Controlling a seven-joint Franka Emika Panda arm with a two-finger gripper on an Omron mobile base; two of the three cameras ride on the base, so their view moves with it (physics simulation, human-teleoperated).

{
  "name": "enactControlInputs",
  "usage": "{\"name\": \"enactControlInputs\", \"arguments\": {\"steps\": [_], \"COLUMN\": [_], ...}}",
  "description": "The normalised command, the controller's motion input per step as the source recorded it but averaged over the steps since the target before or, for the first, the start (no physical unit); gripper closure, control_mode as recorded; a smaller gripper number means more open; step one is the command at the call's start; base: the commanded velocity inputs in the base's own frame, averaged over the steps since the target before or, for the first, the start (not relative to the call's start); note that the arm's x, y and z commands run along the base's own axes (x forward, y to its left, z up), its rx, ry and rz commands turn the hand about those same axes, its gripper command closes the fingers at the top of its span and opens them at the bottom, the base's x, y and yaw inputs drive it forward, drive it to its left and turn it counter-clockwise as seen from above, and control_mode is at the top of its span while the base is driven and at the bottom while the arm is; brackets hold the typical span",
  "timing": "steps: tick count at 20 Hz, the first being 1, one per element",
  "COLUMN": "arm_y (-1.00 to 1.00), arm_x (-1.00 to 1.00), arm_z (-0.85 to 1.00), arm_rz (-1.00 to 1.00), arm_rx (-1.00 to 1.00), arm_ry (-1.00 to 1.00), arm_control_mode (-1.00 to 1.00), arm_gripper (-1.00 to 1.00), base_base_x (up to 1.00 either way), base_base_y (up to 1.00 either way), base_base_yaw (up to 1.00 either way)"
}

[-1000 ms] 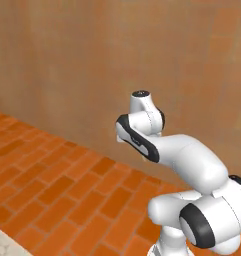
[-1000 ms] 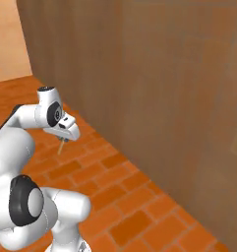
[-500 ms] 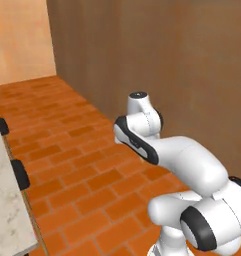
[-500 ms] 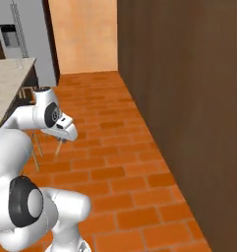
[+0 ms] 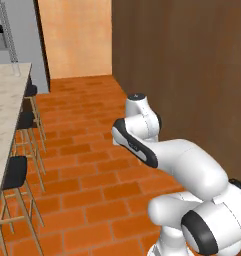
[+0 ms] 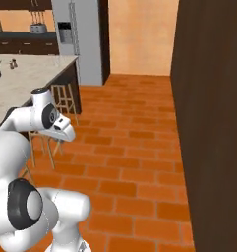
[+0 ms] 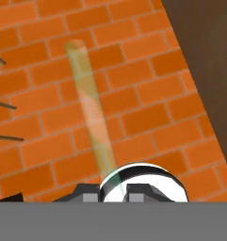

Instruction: Take a straw from the drawer in front and place it inside the glass cup on the dining counter.

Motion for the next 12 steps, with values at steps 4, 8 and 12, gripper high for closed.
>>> {"name": "enactControlInputs", "arguments": {"steps": [4, 8, 12], "arm_y": [0.00, 0.00, 0.00], "arm_x": [0.00, 0.00, 0.00], "arm_z": [0.00, 0.00, 0.00], "arm_rz": [0.00, 0.00, 0.00], "arm_rx": [0.00, 0.00, 0.00], "arm_ry": [0.00, 0.00, 0.00], "arm_control_mode": [1.00, 1.00, 1.00], "arm_gripper": [1.00, 1.00, 1.00], "base_base_x": [1.00, 1.00, 1.00], "base_base_y": [-0.68, -0.68, -0.69], "base_base_yaw": [0.44, 0.38, 0.34]}}
